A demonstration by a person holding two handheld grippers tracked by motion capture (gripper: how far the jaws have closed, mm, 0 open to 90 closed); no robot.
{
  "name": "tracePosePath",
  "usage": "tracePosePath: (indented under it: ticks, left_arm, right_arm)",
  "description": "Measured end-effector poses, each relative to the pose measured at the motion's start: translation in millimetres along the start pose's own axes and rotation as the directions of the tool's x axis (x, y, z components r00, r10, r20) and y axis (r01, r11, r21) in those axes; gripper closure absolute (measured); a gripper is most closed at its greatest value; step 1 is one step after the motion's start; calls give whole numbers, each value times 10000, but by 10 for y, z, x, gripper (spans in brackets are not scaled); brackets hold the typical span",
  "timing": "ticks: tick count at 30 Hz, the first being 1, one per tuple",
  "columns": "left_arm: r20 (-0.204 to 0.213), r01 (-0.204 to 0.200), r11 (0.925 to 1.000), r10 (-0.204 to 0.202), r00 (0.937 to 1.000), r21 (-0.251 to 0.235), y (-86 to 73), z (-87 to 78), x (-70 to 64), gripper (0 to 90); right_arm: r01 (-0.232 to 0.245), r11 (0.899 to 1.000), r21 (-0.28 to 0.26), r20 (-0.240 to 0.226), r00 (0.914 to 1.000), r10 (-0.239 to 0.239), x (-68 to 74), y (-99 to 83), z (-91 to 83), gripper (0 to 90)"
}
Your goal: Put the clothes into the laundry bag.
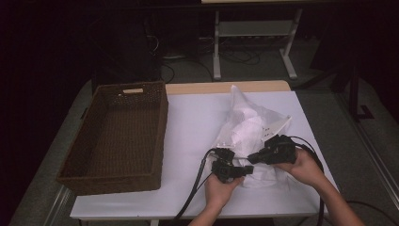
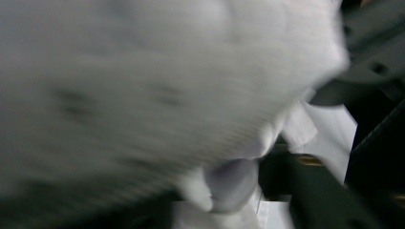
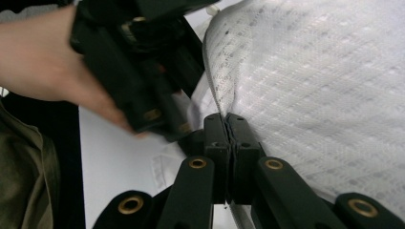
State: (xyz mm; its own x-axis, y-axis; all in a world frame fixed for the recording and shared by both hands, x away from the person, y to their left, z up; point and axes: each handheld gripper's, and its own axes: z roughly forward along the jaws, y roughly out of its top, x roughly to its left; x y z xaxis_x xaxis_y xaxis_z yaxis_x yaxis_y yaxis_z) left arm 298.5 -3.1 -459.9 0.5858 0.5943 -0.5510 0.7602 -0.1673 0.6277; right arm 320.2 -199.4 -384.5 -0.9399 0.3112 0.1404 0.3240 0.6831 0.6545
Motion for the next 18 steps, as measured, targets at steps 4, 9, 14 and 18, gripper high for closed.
tracePosePath:
  ticks: [4, 9, 14, 18]
  left_arm:
    - [353, -314, 9954, 348, 9988, -908, 17, -63, -84, 781]
    - [244, -616, 9873, 658, 9975, -1462, 110, -140, -136, 786]
    - [-344, -76, 9845, 16, 9994, -1754, 148, -8, 74, 784]
    - [-510, -344, 9877, 269, 9983, -1522, 129, 26, 74, 784]
  right_arm:
    - [20, 9996, -273, -6, 10000, -20, 28, -12, -83, 880]
    - [209, 9971, -731, -94, 9997, -216, 103, -5, -211, 882]
    - [75, 9985, -547, -183, 9998, -85, 75, -15, -163, 882]
    - [98, 9990, -432, 92, 9999, -94, 63, -46, -139, 865]
